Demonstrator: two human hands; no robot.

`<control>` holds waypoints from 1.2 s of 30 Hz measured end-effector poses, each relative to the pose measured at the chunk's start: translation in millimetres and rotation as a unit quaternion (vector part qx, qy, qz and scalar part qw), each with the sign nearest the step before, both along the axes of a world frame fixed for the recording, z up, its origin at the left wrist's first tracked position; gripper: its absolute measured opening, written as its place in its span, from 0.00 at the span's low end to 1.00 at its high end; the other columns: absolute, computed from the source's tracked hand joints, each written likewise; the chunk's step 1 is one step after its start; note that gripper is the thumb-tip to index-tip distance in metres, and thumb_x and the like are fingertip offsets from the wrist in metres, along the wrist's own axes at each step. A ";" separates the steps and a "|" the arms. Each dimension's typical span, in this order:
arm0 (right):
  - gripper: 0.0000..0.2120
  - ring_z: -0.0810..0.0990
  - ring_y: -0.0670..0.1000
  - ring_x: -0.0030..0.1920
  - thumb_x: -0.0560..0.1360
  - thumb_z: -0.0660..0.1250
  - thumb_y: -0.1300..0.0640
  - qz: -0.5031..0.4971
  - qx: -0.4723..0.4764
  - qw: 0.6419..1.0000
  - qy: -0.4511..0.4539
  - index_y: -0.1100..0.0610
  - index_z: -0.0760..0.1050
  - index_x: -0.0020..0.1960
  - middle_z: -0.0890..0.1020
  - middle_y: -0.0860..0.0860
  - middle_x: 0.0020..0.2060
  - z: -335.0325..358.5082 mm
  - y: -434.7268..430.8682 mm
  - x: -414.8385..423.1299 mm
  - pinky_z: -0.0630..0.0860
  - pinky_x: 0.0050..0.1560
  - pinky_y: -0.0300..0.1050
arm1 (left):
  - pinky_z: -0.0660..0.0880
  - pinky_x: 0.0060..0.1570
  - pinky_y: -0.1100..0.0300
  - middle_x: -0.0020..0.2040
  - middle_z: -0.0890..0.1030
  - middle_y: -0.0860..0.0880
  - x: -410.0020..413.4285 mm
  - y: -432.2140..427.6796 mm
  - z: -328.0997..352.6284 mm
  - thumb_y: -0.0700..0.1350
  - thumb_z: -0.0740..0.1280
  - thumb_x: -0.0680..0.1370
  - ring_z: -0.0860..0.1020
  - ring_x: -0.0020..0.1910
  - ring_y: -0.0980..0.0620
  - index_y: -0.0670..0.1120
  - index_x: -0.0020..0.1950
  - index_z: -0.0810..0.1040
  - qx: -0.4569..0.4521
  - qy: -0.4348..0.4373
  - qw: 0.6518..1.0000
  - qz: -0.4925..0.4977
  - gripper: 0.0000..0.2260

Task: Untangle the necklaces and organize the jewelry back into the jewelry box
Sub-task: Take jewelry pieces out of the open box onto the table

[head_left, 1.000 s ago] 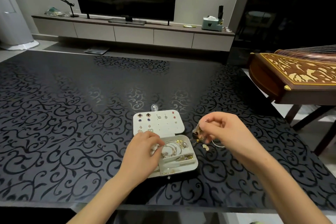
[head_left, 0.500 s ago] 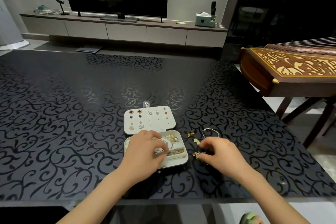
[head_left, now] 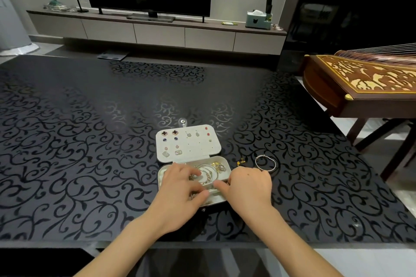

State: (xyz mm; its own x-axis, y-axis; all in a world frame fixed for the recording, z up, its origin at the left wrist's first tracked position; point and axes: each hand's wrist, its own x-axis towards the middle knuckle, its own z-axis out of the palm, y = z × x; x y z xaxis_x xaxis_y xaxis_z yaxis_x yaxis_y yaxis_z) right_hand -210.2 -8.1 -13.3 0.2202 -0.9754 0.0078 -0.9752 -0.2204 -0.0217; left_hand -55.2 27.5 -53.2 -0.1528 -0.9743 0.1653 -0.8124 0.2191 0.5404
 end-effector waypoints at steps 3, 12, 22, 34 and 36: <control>0.17 0.79 0.52 0.51 0.74 0.62 0.41 -0.039 0.035 0.999 -0.005 0.55 0.73 0.50 0.81 0.49 0.49 3.1 -8.4 9.1 0.63 0.47 0.45 | 0.46 0.71 0.56 0.56 0.73 0.56 -0.8 1.4 -2.4 0.64 0.53 0.68 0.63 0.57 0.60 0.53 0.45 0.84 -0.034 0.009 0.999 -0.001 0.25; 0.15 0.77 0.53 0.57 0.73 0.63 0.55 -0.113 0.100 0.987 -0.046 0.56 0.71 0.59 0.79 0.50 0.55 -2.8 -22.0 28.6 0.68 0.56 0.47 | 0.46 0.73 0.46 0.54 0.76 0.55 -0.3 3.5 -8.5 0.61 0.55 0.69 0.69 0.60 0.54 0.54 0.43 0.85 -0.072 -0.018 0.997 0.024 0.20; 0.20 0.63 0.49 0.30 0.72 0.70 0.52 -0.061 0.183 0.907 -0.374 0.67 0.72 0.31 0.67 0.51 0.27 9.0 -10.3 -16.9 0.62 0.33 0.42 | 0.45 0.73 0.54 0.52 0.80 0.61 2.8 8.0 -6.8 0.59 0.48 0.74 0.71 0.56 0.58 0.53 0.48 0.83 -0.068 -0.019 0.998 -0.007 0.25; 0.11 0.84 0.50 0.37 0.77 0.62 0.56 -0.068 0.232 0.725 -0.645 0.62 0.77 0.40 0.85 0.58 0.41 72.3 -9.5 -66.8 0.80 0.39 0.39 | 0.65 0.57 0.57 0.45 0.82 0.55 5.2 -19.7 6.4 0.44 0.66 0.75 0.75 0.49 0.51 0.52 0.50 0.82 -0.008 -0.049 0.999 0.021 0.07; 0.12 0.84 0.49 0.35 0.77 0.61 0.56 -0.065 0.204 0.720 -0.660 0.62 0.76 0.40 0.85 0.58 0.39 82.0 -10.8 -72.9 0.80 0.39 0.39 | 0.65 0.57 0.57 0.48 0.81 0.55 5.7 -24.8 13.4 0.44 0.66 0.74 0.74 0.51 0.52 0.52 0.51 0.81 0.005 -0.113 0.993 0.015 0.08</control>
State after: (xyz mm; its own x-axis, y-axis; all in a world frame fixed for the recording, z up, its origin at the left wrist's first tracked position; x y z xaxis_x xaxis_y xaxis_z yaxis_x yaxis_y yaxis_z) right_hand -283.1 -18.9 68.7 0.1912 -0.9674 -0.1660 -0.0564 0.1580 -0.9858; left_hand -49.4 2.6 -39.8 -0.1559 -0.9804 0.1201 -0.9192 0.1885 0.3458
